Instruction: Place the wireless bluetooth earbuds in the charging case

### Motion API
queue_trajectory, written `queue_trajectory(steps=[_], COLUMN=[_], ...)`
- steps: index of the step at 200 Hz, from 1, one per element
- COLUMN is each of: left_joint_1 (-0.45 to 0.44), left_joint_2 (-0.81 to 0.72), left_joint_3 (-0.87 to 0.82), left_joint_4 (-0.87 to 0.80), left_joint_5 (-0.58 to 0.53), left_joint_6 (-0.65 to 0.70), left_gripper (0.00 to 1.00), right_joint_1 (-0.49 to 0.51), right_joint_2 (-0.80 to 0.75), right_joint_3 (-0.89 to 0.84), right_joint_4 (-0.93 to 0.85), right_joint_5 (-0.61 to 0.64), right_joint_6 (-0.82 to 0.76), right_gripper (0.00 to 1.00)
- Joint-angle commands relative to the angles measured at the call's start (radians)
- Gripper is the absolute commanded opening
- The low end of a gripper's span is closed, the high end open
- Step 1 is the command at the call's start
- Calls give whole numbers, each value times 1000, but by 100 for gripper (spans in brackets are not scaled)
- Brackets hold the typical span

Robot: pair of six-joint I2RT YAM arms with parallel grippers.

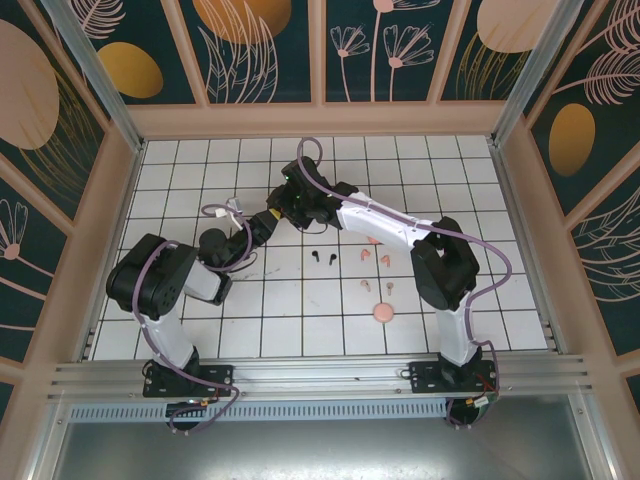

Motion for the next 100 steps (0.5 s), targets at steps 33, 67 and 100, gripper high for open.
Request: queue_trajectory(steps=[33,67,100], left_joint_1=[-19,-22,-23], left_joint_2=[40,45,31], left_joint_3=[30,27,16], left_joint_4=[70,81,74], left_joint_5=[-36,-36,-26], left_joint_6=[-20,-26,-40], left_gripper=[27,7,0], right_joint_1=[11,9,-27], right_joint_2=[6,-10,-61], right_joint_3=[-7,-15,-19], right_joint_4=[31,39,46], right_joint_5=[-27,-25,0], right_joint_6=[17,16,-2], right_gripper=[41,47,78])
